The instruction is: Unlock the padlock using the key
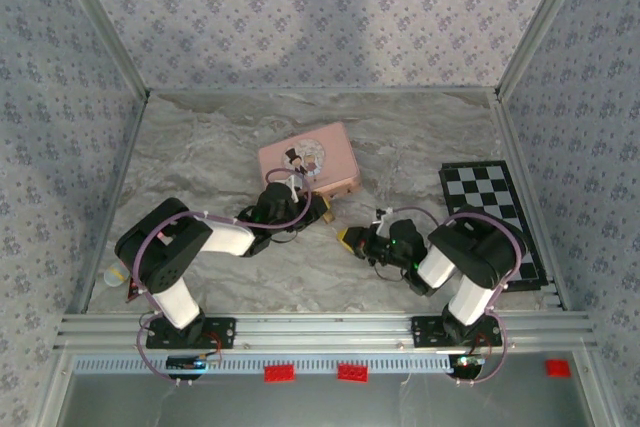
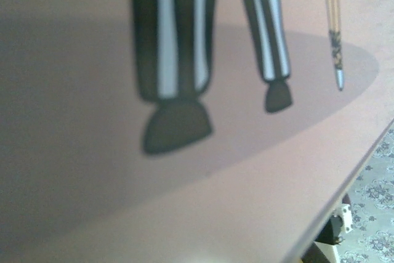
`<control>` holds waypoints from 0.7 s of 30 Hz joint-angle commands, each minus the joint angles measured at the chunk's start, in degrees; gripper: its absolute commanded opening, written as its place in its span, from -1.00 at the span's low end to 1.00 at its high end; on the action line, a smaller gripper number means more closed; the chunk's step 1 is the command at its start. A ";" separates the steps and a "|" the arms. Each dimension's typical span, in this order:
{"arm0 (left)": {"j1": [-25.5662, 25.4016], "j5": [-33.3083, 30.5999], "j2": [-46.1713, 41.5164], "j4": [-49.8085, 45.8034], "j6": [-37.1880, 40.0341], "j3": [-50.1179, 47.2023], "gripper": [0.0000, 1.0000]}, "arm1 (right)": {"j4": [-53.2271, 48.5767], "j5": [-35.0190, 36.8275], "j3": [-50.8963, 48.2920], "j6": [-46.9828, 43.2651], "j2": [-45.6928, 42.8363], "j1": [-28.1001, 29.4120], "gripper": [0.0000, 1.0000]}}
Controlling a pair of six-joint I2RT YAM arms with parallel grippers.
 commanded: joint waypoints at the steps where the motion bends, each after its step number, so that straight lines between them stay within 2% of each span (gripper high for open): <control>1: 0.47 3.27 1.00 3.60 -5.94 -0.48 -0.99 | 2.17 -0.85 0.89 1.11 0.00 -0.86 -1.00; 21: 0.47 3.66 1.58 5.68 -6.70 -0.93 -0.99 | 2.22 -3.84 2.42 1.99 -1.07 -3.08 -1.00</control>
